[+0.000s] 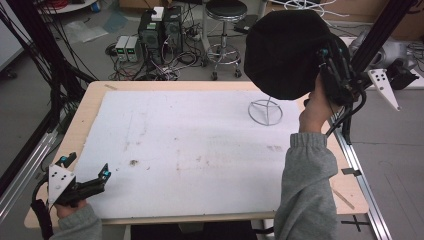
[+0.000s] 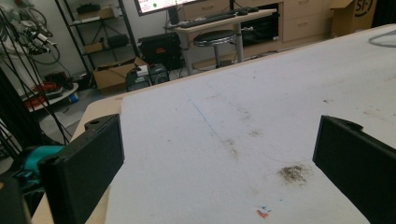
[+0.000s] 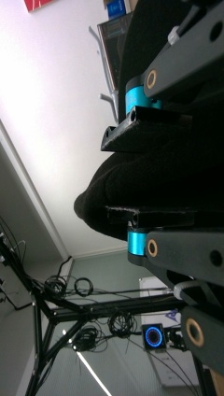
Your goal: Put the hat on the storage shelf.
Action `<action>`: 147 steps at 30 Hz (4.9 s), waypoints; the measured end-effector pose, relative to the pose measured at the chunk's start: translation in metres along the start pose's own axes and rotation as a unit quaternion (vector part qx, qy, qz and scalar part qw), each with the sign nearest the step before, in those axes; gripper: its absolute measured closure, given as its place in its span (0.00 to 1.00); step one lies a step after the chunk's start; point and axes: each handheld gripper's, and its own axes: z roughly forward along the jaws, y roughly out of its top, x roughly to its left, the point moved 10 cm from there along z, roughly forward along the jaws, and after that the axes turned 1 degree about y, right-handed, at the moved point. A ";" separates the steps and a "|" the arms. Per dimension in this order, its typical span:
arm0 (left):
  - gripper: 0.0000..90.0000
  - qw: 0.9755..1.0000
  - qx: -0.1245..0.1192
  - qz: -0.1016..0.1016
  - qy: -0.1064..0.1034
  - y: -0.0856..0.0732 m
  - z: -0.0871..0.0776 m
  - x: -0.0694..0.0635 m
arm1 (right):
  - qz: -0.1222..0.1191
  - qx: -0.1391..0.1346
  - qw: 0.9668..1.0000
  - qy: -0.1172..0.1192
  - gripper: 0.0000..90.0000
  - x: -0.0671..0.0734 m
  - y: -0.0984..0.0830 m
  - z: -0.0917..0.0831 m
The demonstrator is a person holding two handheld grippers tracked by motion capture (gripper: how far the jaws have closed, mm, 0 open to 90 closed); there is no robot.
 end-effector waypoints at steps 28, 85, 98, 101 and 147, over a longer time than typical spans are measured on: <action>0.03 1.000 0.001 0.003 0.007 0.000 0.001 -0.001 | 0.020 -0.008 0.999 -0.043 0.01 -0.020 -0.002 -0.018; 0.03 0.999 -0.049 0.015 -0.004 0.016 0.002 -0.010 | -0.084 0.200 0.974 -0.061 0.01 -0.015 -0.138 -0.133; 0.03 0.998 -0.053 0.024 -0.027 0.022 0.019 -0.026 | -0.072 0.203 0.974 -0.075 0.01 -0.025 -0.137 -0.148; 0.03 0.998 -0.054 0.020 -0.031 0.023 0.024 -0.028 | -0.075 0.199 0.974 -0.082 0.01 -0.028 -0.133 -0.152; 0.03 0.997 -0.055 0.016 -0.049 0.024 0.039 -0.039 | -0.107 0.236 0.960 -0.106 0.01 -0.042 -0.145 -0.167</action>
